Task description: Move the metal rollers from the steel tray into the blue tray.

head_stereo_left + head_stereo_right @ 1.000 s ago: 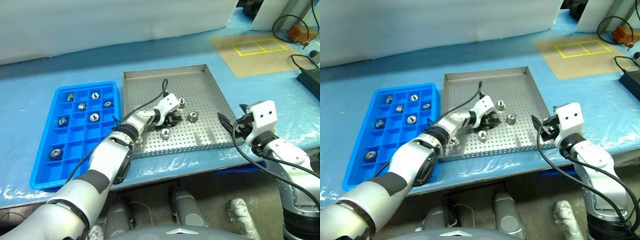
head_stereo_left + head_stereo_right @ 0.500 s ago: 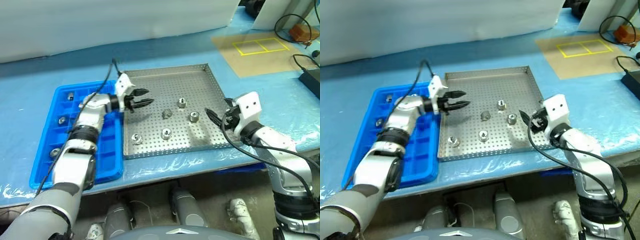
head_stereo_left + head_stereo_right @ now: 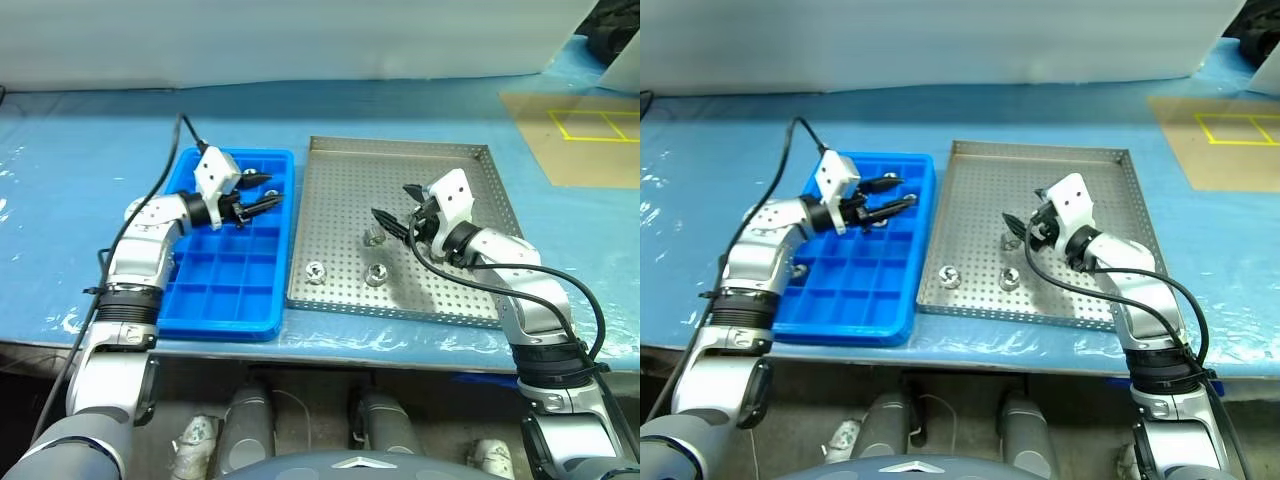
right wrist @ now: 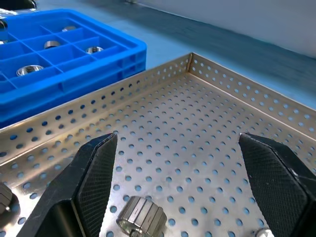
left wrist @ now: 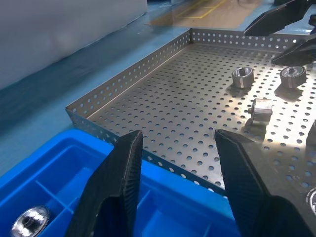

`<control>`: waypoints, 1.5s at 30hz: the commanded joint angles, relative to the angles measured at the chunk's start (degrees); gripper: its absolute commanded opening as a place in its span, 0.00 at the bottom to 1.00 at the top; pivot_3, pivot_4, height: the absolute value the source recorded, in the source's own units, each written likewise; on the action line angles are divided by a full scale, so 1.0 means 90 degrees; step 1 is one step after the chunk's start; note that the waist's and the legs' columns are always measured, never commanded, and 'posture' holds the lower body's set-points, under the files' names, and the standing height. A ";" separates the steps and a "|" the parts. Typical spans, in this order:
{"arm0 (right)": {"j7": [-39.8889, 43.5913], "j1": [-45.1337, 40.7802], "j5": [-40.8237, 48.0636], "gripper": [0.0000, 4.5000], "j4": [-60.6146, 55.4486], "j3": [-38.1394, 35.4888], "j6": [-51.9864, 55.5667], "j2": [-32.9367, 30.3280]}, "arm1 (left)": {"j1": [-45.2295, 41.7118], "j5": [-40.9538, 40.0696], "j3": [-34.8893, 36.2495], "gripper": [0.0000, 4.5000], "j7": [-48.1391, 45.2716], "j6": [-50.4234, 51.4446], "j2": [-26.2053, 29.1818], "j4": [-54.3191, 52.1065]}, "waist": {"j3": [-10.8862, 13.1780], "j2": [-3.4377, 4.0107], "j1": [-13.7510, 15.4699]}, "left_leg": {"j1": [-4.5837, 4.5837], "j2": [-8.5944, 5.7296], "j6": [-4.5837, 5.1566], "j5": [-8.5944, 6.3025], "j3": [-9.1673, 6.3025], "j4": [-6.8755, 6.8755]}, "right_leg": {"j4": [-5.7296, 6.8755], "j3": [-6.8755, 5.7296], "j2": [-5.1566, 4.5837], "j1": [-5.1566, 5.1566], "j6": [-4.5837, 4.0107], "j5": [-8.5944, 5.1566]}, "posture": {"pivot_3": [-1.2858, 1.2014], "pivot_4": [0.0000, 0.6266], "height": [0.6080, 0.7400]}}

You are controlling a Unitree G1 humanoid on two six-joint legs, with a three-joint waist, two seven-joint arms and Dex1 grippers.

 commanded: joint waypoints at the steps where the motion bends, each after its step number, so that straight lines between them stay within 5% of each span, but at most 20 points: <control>1: -0.0083 0.0191 0.0048 0.90 -0.0372 -0.0334 -0.0033 -0.0139 | -0.0600 0.0065 -0.0402 0.54 0.0034 -0.0364 -0.0535 0.0575 | 0.0000 -0.0001 0.0022 | -0.0001 -0.0006 -0.0015 -0.0006 0.0003 0.0001 | 0.0003 0.0000 -0.0008 0.0000 0.0000 0.0000 | 0.40 0.24 1.00; 10: -0.0605 0.1161 0.0063 0.90 -0.1488 -0.1046 0.0371 -0.0308 | -0.2130 0.0780 -0.1026 0.54 0.0066 -0.1719 -0.1871 0.3987 | -0.0003 0.0000 -0.0377 | 0.0014 -0.0009 0.0004 0.0005 -0.0003 0.0002 | 0.0010 0.0029 -0.0003 -0.0004 0.0008 0.0004 | 0.31 0.24 1.00; 17: -0.1028 0.2173 0.0130 0.90 -0.2537 -0.1663 0.0809 -0.0216 | -0.2437 0.1384 -0.1306 0.54 -0.0054 -0.2273 -0.2256 0.5368 | -0.0004 0.0000 -0.0591 | 0.0011 -0.0002 0.0012 0.0001 -0.0003 -0.0001 | -0.0011 0.0032 0.0021 -0.0006 0.0011 0.0005 | 0.27 0.24 1.00; 35: -0.1267 0.2438 0.0183 0.90 -0.2934 -0.1700 0.1076 -0.0170 | -0.2454 0.2181 -0.1246 0.54 0.1556 -0.2096 -0.2204 0.6205 | -0.0010 -0.0001 -0.1344 | 0.0023 -0.0016 0.0009 -0.0016 -0.0015 0.0010 | -0.0027 0.0016 0.0022 0.0030 0.0024 0.0002 | 0.26 0.24 1.00; 45: -0.1189 0.2178 0.0151 0.90 -0.2687 -0.1527 0.1012 -0.0182 | -0.2385 0.2225 -0.1130 0.54 0.1746 -0.2086 -0.2058 0.6186 | -0.0010 -0.0001 -0.1410 | 0.0023 -0.0015 0.0024 -0.0012 -0.0023 0.0020 | -0.0029 0.0004 0.0007 0.0043 0.0024 0.0002 | 0.28 0.24 1.00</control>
